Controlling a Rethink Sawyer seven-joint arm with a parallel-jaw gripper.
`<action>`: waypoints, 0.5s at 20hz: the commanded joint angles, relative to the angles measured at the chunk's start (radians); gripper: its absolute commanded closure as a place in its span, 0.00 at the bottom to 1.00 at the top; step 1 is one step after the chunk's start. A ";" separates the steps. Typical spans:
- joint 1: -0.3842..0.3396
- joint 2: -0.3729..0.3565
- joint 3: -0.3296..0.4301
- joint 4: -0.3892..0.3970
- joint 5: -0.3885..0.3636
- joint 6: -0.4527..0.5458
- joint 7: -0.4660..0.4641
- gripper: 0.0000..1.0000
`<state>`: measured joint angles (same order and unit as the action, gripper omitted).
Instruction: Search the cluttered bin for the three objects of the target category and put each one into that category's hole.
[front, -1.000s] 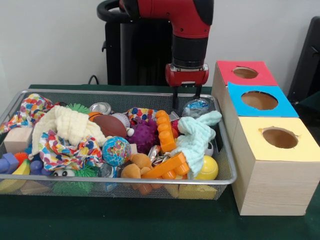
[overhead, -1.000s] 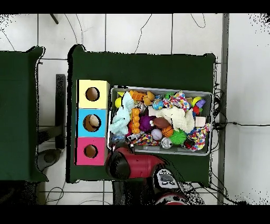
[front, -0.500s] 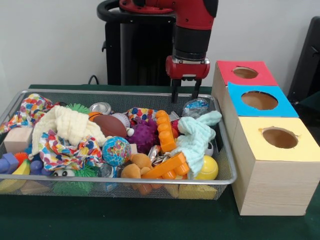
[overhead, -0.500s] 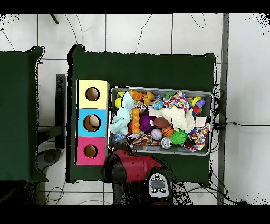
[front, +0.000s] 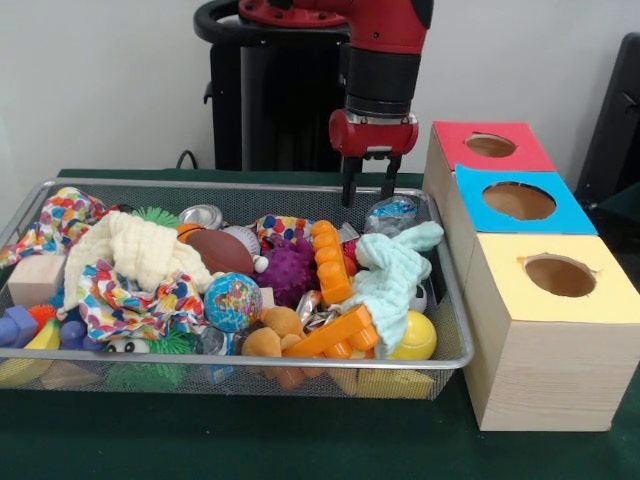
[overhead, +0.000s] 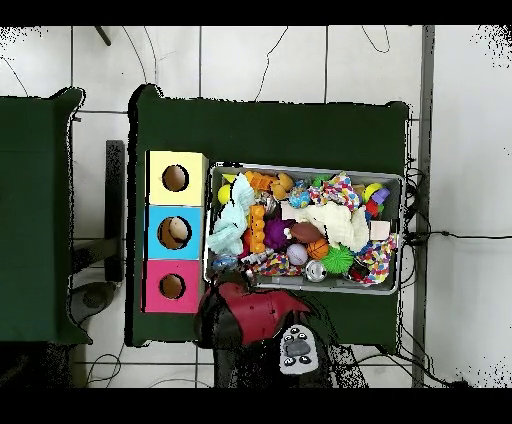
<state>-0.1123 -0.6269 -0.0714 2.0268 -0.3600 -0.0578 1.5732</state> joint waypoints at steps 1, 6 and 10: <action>-0.058 0.031 0.134 -0.147 -0.112 0.072 -0.024 0.00; -0.092 0.044 0.183 -0.152 -0.165 0.103 -0.030 0.00; -0.107 0.051 0.225 -0.165 -0.213 0.136 -0.059 0.00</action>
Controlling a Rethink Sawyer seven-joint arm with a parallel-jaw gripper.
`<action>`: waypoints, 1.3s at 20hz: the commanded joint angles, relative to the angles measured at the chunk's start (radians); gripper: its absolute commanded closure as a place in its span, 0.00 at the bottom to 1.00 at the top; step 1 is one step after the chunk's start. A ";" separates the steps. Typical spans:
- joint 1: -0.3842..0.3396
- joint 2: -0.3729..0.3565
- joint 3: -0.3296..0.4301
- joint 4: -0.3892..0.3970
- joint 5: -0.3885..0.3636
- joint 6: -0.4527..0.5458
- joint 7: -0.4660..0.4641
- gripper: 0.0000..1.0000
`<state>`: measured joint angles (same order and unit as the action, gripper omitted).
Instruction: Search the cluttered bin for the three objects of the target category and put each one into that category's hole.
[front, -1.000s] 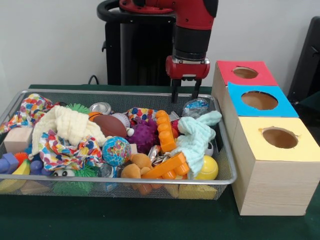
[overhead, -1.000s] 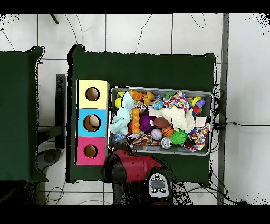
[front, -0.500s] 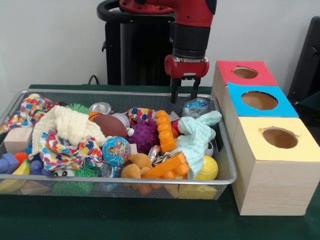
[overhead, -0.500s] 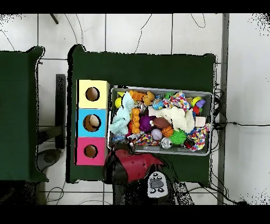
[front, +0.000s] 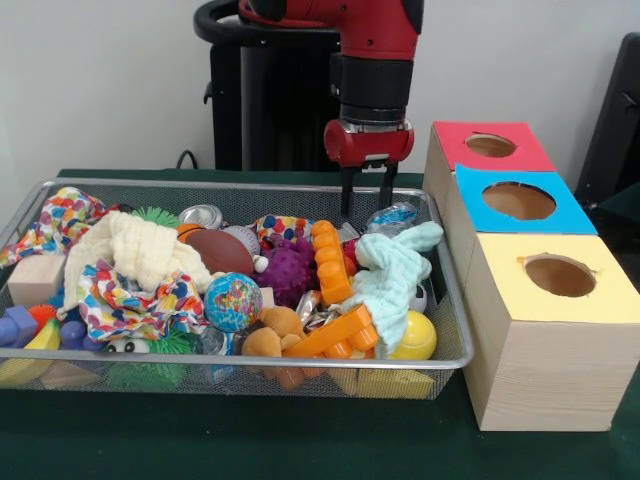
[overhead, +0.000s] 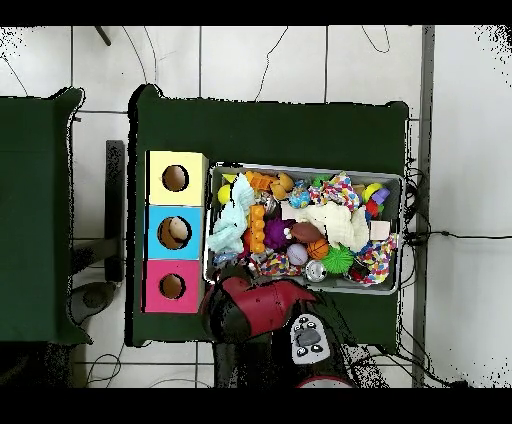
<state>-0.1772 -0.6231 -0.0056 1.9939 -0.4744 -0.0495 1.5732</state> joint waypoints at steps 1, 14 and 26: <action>-0.041 0.049 0.161 -0.134 -0.107 0.127 -0.057 0.00; -0.009 0.036 0.153 -0.166 -0.204 0.163 -0.040 0.00; 0.132 0.013 0.027 -0.238 -0.308 0.171 -0.014 0.00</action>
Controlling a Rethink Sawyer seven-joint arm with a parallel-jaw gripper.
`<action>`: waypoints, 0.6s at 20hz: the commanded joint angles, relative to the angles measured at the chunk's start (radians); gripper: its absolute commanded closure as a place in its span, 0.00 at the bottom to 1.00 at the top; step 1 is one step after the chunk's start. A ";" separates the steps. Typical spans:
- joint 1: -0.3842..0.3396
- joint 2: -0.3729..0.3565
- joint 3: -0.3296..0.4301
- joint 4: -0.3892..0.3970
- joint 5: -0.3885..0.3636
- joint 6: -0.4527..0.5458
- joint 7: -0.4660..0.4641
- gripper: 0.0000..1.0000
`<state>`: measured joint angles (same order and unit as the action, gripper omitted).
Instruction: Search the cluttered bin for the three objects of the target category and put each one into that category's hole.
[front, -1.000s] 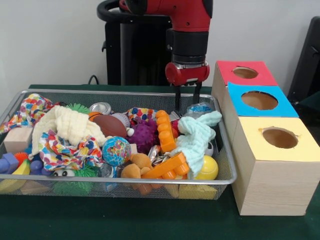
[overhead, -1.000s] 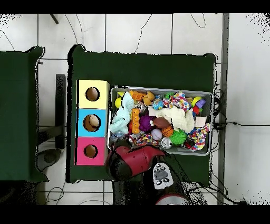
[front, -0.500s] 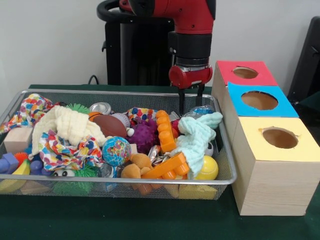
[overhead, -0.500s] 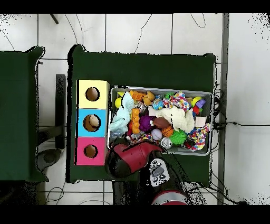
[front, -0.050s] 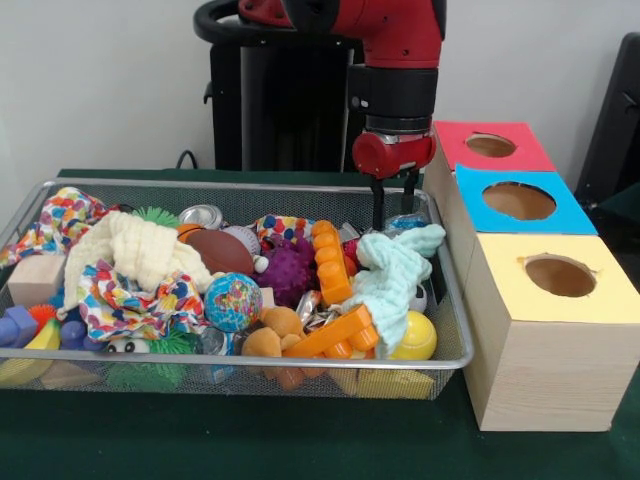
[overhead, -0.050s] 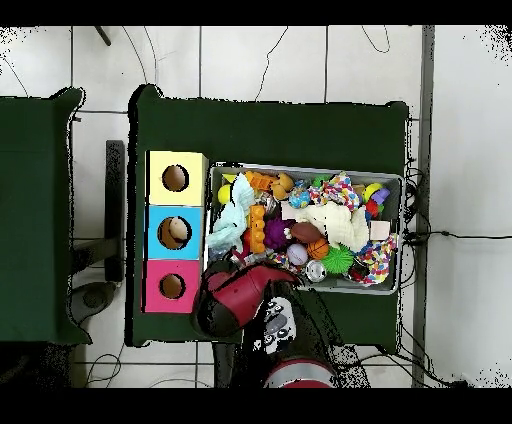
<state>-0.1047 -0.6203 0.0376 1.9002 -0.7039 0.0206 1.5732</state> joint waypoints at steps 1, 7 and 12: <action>0.074 0.011 -0.031 -0.150 -0.086 0.097 -0.005 0.00; 0.052 -0.005 -0.002 -0.134 -0.094 0.107 0.000 0.00; 0.034 0.014 0.020 -0.139 -0.104 0.125 -0.018 0.00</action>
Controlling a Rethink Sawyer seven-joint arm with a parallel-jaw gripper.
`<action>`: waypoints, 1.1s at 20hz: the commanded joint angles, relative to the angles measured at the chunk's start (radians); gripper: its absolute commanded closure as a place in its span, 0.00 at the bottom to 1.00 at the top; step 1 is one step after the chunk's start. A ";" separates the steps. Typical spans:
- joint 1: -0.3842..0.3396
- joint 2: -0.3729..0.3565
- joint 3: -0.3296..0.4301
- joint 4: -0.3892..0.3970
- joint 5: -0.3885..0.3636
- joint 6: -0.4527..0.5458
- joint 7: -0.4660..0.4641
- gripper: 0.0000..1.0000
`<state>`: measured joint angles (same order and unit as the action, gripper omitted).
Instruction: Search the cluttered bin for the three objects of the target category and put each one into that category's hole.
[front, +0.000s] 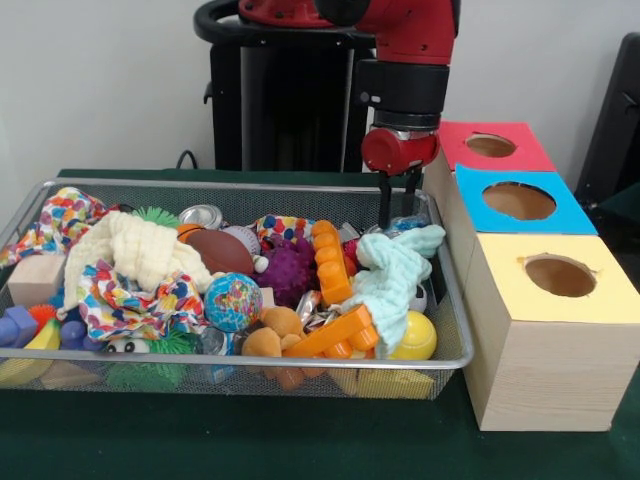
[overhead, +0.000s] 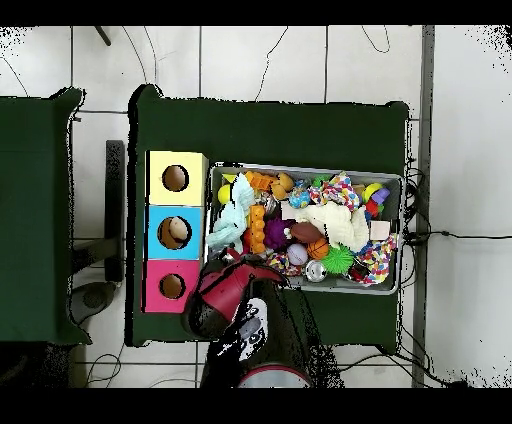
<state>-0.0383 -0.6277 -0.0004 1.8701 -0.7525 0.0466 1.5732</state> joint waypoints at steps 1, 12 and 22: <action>-0.035 0.024 0.061 -0.111 -0.058 0.100 -0.023 0.00; -0.059 0.023 0.078 -0.121 -0.075 0.051 0.001 0.00; -0.184 0.079 0.247 -0.114 -0.060 0.081 -0.041 0.00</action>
<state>-0.1414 -0.6195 0.0664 1.8410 -0.7791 0.0468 1.5732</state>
